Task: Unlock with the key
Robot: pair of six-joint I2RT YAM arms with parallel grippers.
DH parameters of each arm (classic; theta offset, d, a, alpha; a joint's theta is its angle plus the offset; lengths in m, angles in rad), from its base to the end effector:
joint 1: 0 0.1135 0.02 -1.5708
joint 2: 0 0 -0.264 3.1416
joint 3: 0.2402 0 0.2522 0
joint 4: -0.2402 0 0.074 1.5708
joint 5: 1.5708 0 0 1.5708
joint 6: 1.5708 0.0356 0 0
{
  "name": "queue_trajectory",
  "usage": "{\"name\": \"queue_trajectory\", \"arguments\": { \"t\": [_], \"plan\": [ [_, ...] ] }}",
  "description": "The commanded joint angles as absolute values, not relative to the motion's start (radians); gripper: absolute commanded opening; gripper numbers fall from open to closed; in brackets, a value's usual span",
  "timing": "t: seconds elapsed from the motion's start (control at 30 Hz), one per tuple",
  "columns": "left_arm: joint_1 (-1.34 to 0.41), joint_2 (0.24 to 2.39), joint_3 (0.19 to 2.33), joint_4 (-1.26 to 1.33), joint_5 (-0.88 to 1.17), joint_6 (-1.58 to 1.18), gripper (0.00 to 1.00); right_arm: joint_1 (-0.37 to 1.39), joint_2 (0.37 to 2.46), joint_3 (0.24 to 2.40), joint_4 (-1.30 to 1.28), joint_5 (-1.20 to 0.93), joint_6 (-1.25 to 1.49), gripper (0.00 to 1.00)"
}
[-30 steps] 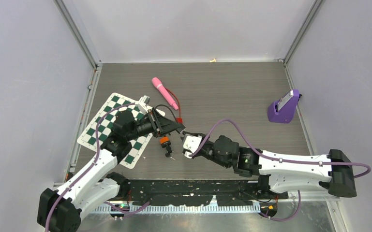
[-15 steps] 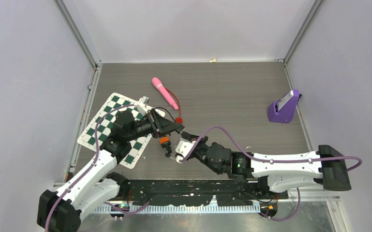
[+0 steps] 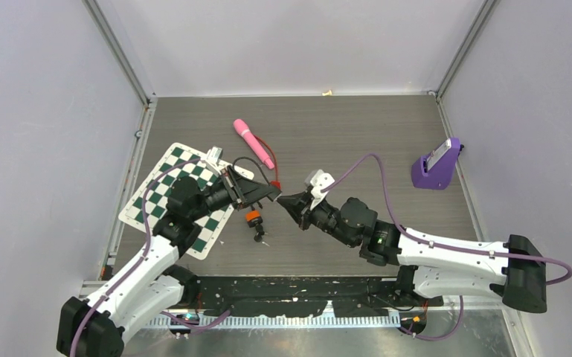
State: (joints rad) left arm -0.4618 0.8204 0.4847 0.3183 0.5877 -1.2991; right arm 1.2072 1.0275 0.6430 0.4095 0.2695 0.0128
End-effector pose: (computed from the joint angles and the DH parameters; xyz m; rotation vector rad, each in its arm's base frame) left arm 0.1655 -0.1044 0.2807 -0.2483 1.9052 -1.7503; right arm 0.0947 0.2222 0.3059 -0.7074 1.4311 0.7530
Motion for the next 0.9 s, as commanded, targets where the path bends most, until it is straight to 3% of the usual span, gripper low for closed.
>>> {"name": "queue_trajectory", "arguments": {
  "t": [0.0, 0.3, 0.57, 0.87],
  "plan": [
    [-0.469, 0.803, 0.476, 0.486, 0.622, -1.293, 0.00, 1.181, 1.010, 0.659, 0.452, 0.095, 0.286, 0.05],
    [-0.468, 0.808, 0.442, 0.556, 0.590, -1.263, 0.00, 1.102, 0.942, 0.664, 0.313, 0.124, 0.500, 0.07],
    [-0.469, 0.834, 0.430, 0.573, 0.586, -1.275, 0.00, 1.091, 0.885, 0.634, 0.293, 0.193, 0.533, 0.39],
    [-0.469, 0.834, 0.440, 0.527, 0.578, -1.273, 0.00, 1.093, 0.859, 0.637, 0.264, 0.149, 0.292, 0.67]
  ]
}}
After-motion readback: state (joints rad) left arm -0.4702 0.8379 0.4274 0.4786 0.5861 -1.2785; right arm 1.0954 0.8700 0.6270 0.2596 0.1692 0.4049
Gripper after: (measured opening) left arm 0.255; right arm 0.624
